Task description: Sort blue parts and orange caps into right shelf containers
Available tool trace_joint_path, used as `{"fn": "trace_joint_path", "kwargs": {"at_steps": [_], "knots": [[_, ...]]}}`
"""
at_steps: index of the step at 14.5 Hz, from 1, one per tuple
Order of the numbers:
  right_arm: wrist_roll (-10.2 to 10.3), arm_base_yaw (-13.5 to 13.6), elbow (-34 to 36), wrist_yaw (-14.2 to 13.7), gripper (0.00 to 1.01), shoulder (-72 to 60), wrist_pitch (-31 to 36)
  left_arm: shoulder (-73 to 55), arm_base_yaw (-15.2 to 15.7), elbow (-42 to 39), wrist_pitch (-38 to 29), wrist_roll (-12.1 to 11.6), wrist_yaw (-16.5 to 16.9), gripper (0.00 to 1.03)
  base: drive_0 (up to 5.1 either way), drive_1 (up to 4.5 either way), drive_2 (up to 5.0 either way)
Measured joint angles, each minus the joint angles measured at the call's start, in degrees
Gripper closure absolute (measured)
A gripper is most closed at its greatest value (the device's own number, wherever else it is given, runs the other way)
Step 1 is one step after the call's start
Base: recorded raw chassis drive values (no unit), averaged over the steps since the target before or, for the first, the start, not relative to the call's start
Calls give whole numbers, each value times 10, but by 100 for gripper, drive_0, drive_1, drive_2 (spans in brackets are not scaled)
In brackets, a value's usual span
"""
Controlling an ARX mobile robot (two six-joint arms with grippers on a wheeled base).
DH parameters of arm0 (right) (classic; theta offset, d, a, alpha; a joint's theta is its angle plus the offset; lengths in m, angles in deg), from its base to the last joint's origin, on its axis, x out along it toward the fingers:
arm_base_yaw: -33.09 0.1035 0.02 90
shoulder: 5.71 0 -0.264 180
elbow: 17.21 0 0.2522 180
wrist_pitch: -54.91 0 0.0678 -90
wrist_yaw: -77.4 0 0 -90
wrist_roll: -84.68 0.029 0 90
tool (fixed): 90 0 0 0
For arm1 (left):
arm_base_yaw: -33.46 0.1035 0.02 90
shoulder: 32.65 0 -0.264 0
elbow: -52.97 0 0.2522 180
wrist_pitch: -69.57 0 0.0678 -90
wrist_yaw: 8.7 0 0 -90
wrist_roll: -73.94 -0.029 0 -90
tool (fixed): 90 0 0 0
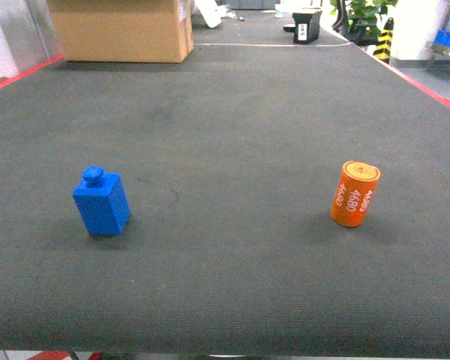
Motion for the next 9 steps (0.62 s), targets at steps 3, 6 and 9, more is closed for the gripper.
{"fn": "trace_joint_path", "kwargs": {"at_steps": [3, 6, 9], "knots": [[0, 0, 0, 0, 3, 0, -6, 0, 0, 0, 2, 0, 0, 5, 0, 0, 0], [0, 0, 0, 0, 3, 0, -6, 0, 0, 0, 2, 0, 0, 5, 0, 0, 0], [0, 0, 0, 0, 3, 0, -6, 0, 0, 0, 2, 0, 0, 5, 0, 0, 0]]}}
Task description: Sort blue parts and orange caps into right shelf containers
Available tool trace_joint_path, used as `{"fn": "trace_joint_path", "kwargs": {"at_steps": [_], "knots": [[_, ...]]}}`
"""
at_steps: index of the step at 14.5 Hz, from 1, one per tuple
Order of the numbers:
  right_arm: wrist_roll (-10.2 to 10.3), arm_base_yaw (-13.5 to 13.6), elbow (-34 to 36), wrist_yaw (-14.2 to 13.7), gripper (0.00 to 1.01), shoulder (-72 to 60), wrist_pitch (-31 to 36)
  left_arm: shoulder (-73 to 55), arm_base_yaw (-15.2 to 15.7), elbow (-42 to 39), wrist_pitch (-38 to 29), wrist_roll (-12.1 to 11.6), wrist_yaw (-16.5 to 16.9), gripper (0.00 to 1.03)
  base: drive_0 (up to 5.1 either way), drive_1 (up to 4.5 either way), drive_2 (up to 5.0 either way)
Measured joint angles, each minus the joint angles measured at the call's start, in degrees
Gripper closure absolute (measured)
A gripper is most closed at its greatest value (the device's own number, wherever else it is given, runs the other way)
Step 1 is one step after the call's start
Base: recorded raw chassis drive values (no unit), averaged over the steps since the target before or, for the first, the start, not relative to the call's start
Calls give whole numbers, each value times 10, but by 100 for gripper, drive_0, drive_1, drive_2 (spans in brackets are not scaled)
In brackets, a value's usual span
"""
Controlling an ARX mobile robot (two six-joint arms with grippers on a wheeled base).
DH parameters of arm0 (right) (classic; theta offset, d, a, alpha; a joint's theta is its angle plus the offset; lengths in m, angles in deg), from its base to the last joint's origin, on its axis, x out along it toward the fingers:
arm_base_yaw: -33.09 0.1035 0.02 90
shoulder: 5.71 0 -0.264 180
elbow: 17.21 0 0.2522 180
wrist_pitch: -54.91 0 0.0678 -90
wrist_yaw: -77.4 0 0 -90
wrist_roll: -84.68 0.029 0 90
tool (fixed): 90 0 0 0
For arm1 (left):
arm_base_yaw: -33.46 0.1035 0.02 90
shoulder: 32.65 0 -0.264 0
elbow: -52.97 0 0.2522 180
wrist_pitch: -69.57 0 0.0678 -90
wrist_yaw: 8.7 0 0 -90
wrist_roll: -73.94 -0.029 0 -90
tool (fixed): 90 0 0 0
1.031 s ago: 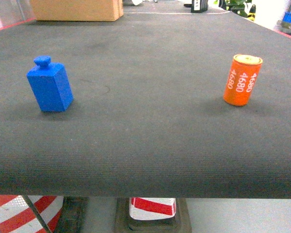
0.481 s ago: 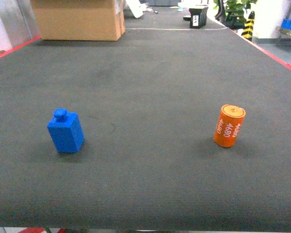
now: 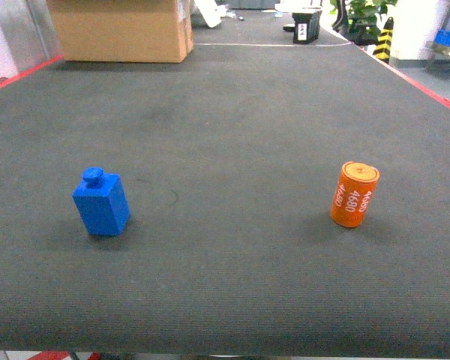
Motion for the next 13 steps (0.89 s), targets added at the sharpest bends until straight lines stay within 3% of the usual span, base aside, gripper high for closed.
{"fn": "trace_joint_path", "kwargs": {"at_steps": [13], "knots": [[0, 0, 0, 0, 3, 0, 0, 0, 0, 0, 0, 0, 0, 5, 0, 0, 0]]}}
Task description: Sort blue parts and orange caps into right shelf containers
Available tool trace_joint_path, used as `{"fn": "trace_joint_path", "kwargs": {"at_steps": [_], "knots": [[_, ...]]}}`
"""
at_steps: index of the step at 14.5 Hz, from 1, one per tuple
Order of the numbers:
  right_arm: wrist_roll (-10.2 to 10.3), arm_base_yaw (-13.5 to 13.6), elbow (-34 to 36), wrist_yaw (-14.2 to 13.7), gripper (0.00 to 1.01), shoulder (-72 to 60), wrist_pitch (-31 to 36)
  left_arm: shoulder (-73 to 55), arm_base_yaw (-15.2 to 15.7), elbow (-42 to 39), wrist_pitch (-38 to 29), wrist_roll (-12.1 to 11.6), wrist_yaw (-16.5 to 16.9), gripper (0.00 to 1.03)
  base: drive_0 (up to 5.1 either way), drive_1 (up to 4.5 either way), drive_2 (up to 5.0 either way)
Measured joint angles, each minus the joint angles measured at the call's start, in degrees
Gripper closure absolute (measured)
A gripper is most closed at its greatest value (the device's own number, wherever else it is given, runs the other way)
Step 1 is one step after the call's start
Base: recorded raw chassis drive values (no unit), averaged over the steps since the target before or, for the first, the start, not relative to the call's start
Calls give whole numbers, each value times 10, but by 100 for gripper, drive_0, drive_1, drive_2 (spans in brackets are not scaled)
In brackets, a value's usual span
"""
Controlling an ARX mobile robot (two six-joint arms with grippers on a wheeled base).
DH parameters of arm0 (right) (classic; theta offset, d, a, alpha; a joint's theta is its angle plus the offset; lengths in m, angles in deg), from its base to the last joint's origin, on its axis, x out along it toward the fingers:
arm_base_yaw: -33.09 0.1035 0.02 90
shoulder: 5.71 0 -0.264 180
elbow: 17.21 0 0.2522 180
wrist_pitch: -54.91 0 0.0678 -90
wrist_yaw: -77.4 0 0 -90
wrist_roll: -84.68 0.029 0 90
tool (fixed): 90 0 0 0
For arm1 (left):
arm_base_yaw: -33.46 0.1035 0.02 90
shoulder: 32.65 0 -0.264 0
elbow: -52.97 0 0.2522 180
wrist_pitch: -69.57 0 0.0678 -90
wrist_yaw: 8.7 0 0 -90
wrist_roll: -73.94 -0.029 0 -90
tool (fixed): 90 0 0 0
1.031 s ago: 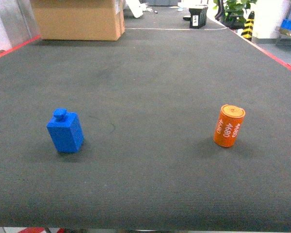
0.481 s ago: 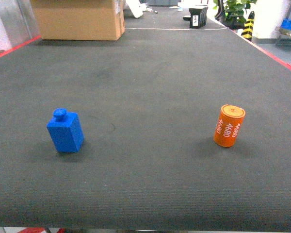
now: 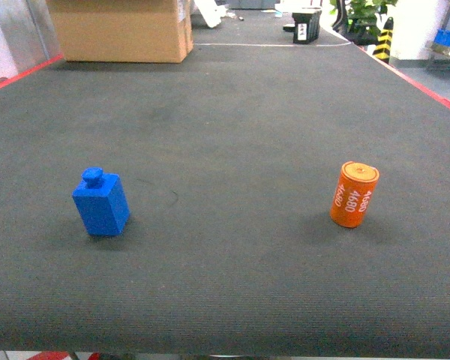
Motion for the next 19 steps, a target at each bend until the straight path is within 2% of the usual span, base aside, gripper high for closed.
{"fn": "trace_joint_path", "kwargs": {"at_steps": [12, 13, 14, 15, 16, 17, 18, 19], "knots": [[0, 0, 0, 0, 3, 0, 0, 0, 0, 0, 0, 0, 0, 5, 0, 0, 0], [24, 42, -29, -89, 3, -48, -76, 0, 0, 0, 2, 1, -3, 5, 0, 0, 0], [53, 85, -52, -158, 3, -139, -62, -28, -34, 14, 39, 16, -79, 5, 0, 0, 0], [73, 114, -70, -200, 3, -210, -16, -111, -87, 30, -3, 31, -159, 5, 0, 0, 0], [84, 130, -93, -213, 3, -297, 62, -229, -122, 60, -95, 33, -221, 5, 0, 0, 0], [88, 138, -117, -215, 3, -371, 127, -322, -116, 82, -173, 33, -227, 5, 0, 0, 0], [89, 151, -146, -209, 3, -448, 191, -413, -108, 107, -248, 32, -217, 5, 0, 0, 0], [85, 167, -188, -201, 3, -552, 266, -533, -108, 152, -330, 30, -191, 5, 0, 0, 0]]}}
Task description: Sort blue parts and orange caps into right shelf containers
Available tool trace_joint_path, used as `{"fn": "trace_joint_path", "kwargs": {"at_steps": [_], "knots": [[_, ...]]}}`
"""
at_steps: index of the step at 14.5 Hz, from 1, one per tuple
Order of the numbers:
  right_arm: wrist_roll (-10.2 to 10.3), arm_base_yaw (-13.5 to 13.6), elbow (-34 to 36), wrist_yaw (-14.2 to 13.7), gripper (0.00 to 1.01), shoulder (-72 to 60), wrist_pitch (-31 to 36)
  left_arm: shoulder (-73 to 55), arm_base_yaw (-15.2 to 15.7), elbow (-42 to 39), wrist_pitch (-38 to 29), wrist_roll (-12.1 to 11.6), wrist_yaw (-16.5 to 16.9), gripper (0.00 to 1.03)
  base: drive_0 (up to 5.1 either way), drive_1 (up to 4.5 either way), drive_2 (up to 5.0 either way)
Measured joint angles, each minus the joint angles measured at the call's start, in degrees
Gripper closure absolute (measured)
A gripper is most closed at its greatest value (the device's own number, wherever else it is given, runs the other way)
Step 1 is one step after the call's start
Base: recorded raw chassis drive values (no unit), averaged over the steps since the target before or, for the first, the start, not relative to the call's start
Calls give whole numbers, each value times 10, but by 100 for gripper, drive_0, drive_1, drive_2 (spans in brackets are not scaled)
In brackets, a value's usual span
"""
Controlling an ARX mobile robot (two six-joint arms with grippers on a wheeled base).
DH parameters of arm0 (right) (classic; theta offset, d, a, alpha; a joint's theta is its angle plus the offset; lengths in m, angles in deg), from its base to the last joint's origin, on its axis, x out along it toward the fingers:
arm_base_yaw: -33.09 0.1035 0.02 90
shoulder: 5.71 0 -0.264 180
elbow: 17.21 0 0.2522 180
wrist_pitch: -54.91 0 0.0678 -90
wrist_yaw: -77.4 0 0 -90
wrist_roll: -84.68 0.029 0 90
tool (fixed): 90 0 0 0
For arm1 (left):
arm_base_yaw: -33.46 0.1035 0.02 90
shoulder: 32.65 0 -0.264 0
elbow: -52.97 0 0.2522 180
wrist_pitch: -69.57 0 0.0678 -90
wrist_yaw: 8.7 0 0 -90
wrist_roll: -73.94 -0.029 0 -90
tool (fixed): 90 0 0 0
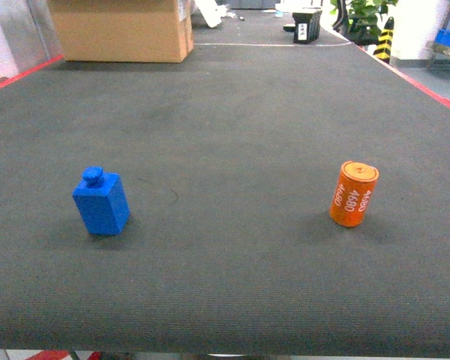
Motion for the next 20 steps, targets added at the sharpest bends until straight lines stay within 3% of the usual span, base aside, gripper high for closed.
{"fn": "trace_joint_path", "kwargs": {"at_steps": [1, 2, 5, 14, 20], "knots": [[-7, 11, -50, 6, 3, -107, 59, -128, 0, 49, -56, -3, 19, 5, 0, 0, 0], [-10, 13, -84, 8, 3, -170, 75, -210, 1, 85, -59, -5, 28, 5, 0, 0, 0], [-18, 5, -177, 23, 3, -326, 75, -370, -6, 198, -58, -9, 49, 5, 0, 0, 0], [9, -5, -262, 39, 3, -513, 80, -552, -27, 278, -63, 0, 57, 5, 0, 0, 0], [9, -5, -280, 40, 3, -549, 85, -584, -27, 289, -67, 0, 62, 5, 0, 0, 0]]}}
